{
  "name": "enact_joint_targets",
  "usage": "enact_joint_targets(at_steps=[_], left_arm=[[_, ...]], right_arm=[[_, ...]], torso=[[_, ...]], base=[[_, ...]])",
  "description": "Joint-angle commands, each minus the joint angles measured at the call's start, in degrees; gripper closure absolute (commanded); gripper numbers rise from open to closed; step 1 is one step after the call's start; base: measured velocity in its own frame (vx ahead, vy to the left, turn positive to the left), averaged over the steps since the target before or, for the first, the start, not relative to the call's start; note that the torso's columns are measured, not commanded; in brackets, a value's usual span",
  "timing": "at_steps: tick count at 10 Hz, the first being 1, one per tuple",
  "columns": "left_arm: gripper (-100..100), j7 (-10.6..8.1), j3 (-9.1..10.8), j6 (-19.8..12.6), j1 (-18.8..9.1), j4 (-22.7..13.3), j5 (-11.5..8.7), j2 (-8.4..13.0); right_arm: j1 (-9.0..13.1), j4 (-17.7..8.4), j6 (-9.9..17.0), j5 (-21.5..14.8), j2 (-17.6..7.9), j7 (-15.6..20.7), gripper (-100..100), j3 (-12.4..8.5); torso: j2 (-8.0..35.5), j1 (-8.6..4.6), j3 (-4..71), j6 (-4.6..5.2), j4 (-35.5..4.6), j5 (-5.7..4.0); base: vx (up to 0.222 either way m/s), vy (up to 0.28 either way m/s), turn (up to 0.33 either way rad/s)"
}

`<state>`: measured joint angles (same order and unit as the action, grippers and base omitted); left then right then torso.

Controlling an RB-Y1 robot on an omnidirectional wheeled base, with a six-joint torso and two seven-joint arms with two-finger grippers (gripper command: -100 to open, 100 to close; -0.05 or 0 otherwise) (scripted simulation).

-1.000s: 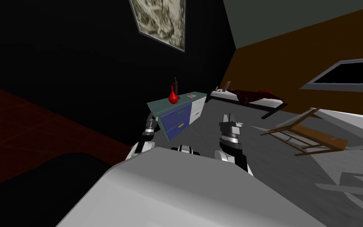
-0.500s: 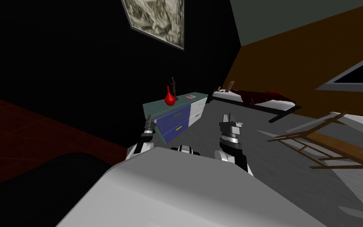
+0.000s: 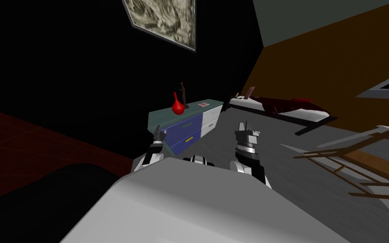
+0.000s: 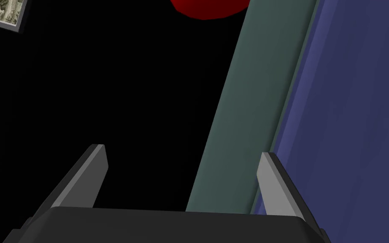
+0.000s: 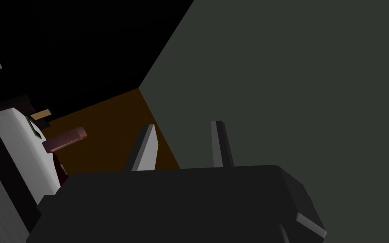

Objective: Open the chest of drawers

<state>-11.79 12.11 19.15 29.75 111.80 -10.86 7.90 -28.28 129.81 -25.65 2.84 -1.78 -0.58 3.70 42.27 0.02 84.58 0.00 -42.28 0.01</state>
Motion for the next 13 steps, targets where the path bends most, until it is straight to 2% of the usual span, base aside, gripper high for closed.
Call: enact_joint_targets(at_steps=[1,7,13], left_arm=[[-100,-0.67,1.12,-1.1,0.3,-1.5,-1.3,0.1],[-100,-2.48,4.23,-3.8,0.6,-5.8,-4.9,1.0],[-100,-4.48,7.66,-6.9,0.9,-10.6,-8.8,-1.2]], right_arm=[[0.0,0.0,0.0,0.0,0.0,0.0,0,0.0],[0.0,0.0,0.0,0.0,0.0,0.0,0,0.0],[0.0,0.0,0.0,0.0,0.0,0.0,0,0.0]], torso=[[0.0,0.0,0.0,0.0,0.0,0.0],[-0.1,-0.02,0.1,0.0,0.0,0.0],[0.0,0.02,0.0,0.0,0.0,0.0]], base=[[0.168,-0.14,0.068],[0.169,-0.156,0.073],[0.179,-0.177,0.086]])
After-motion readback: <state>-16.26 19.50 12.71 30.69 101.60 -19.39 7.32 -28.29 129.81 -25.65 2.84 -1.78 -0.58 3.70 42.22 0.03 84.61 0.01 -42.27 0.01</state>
